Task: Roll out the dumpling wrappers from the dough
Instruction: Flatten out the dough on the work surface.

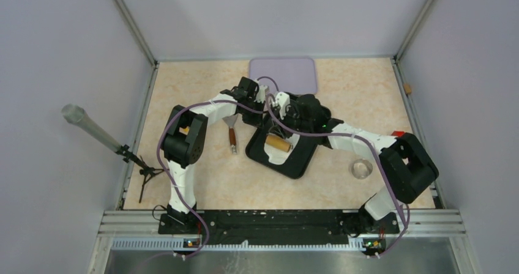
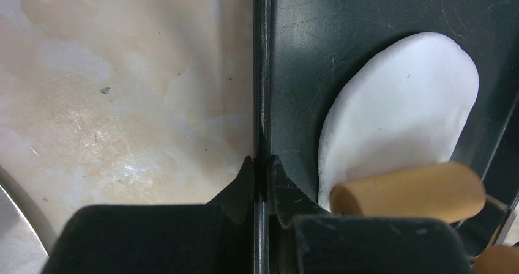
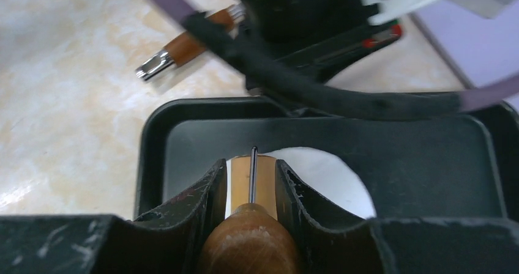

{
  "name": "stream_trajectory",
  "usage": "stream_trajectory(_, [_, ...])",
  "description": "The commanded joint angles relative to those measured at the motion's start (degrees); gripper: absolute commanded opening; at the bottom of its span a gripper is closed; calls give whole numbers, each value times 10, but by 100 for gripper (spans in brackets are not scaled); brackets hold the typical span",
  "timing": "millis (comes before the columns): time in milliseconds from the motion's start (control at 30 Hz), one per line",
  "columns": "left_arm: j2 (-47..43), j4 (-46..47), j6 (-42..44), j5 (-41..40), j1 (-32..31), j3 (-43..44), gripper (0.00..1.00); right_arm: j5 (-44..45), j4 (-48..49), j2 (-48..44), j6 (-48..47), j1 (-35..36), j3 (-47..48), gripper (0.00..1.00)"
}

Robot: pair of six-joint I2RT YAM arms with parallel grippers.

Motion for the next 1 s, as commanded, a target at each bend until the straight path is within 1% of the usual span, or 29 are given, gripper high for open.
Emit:
stream_trajectory(0, [-3,-8,12,-58,13,0,0,63,-47,27,-11,-23,16,0])
stream_trajectory(100, [-4,-8,11,-59,13,0,0,51,-56,38,-2,-14,12,0])
stream_trajectory(233, [-3,-8,10,-58,13,0,0,41,-67,37,-11,20,-21,0])
stream_trajectory(333, [-3,-8,10,-59,13,0,0,15,-80,34,-10,42,-39,0])
stream_trajectory(467, [-5,-9,10,-60,13,1,0,-26,-100,28,-13,53,-56,0])
stream_trajectory(800, [-6,-12,10,-60,13,3,0,-83,-153,25,-39,80,-57,0])
stream_trajectory(967, [-6,-12,10,-61,13,3,0,-95,-175,22,-45,91,-52,0])
